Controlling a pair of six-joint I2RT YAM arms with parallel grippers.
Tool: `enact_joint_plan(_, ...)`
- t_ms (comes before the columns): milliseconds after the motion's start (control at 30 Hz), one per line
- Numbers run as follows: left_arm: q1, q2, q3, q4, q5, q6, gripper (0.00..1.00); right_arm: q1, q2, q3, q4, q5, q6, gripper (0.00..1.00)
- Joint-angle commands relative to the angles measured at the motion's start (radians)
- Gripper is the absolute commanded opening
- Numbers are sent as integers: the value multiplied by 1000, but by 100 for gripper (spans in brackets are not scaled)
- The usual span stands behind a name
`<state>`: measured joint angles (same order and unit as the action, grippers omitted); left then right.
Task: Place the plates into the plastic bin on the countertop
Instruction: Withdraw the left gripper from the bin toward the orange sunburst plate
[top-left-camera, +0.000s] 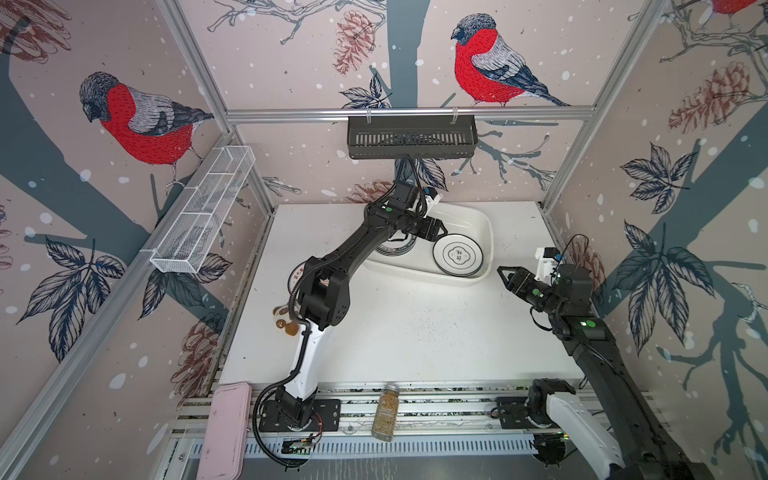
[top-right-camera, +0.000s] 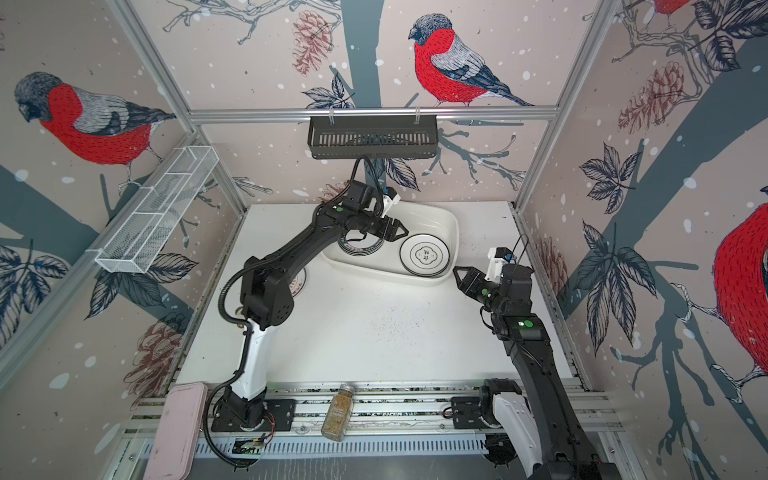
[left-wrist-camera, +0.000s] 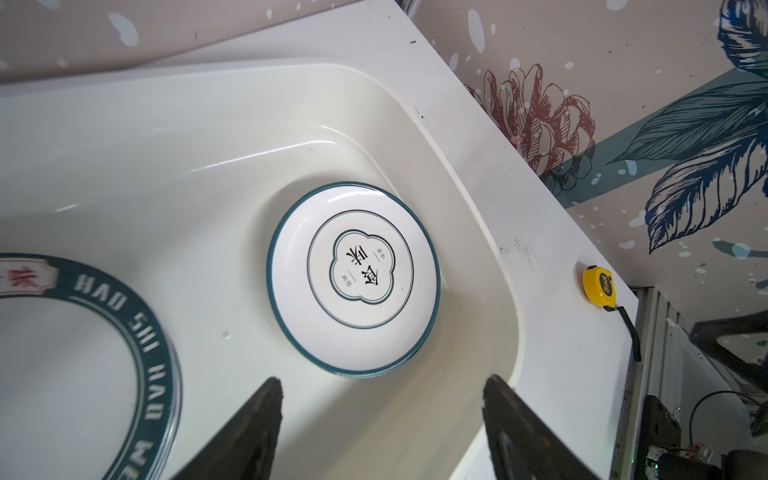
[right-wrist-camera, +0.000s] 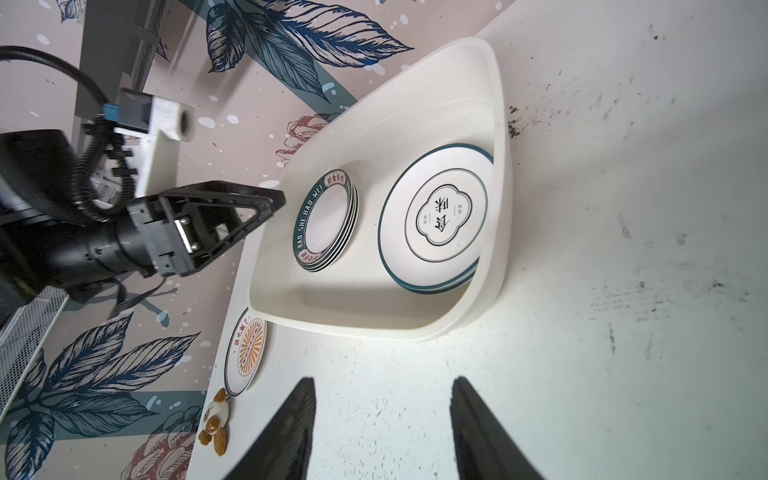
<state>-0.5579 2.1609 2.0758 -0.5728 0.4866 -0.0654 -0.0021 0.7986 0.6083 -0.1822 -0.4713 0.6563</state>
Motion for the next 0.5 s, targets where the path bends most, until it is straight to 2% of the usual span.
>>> enact_joint_plan(0,11,-117,-98,-60,-66,124,79,-1,-11,2,1,-28,-32,56)
enact_joint_plan(233,86,-363,-332,-140,-170,196,82,2,-4,-3,10,-85,-66,58)
enact_joint_plan(467,237,-444,-439,-279,-209,320,82,9,2,-22,51,-126,-64,58)
